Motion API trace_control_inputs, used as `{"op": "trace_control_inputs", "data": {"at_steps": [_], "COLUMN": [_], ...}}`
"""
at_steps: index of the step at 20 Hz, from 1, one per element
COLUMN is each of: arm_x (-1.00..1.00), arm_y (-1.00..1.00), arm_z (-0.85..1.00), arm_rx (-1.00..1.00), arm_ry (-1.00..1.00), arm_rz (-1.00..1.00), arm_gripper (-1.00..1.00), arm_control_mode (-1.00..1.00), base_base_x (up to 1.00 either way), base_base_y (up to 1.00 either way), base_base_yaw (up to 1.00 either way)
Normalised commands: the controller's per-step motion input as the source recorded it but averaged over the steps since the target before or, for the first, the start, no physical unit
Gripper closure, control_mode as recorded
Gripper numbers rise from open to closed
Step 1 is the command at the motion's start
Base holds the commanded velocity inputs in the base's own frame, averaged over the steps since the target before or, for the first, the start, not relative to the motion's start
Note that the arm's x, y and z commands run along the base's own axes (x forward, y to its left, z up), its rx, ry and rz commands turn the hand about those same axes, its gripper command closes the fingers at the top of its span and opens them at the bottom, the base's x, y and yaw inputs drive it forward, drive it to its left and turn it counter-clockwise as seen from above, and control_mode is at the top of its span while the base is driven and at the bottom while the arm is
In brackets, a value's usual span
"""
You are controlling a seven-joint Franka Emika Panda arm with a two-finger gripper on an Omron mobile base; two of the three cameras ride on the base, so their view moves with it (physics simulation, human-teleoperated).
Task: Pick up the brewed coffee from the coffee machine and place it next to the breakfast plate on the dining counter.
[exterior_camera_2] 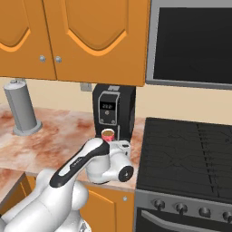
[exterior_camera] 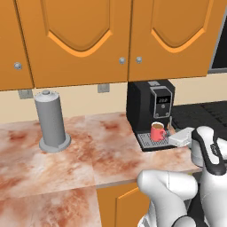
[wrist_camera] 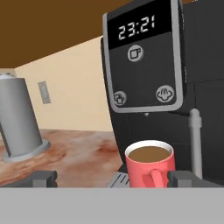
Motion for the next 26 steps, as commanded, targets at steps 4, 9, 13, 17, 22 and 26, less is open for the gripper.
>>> {"op": "trace_control_inputs", "data": {"at_steps": [4,9,13,17,22,26], "arm_x": [0.00,0.02,0.13,0.19,0.13,0.06], "arm_y": [-0.01,0.03,0.08,0.15,0.06,0.00], "arm_z": [-0.03,-0.09,-0.05,-0.06,-0.13,-0.19], "arm_rx": [0.00,0.00,0.00,-0.01,-0.01,0.00], "arm_ry": [0.00,0.00,0.03,0.05,0.04,0.03], "arm_rz": [-0.02,0.00,0.00,0.00,0.00,0.00], "arm_gripper": [-1.00,-1.00,-1.00,-1.00,-1.00,-1.00], "arm_control_mode": [-1.00,-1.00,-1.00,-1.00,-1.00,-1.00], "base_base_x": [0.00,0.00,0.00,0.00,0.00,0.00], "base_base_y": [0.00,0.00,0.00,0.00,0.00,0.00], "base_base_yaw": [0.00,0.00,0.00,0.00,0.00,0.00]}}
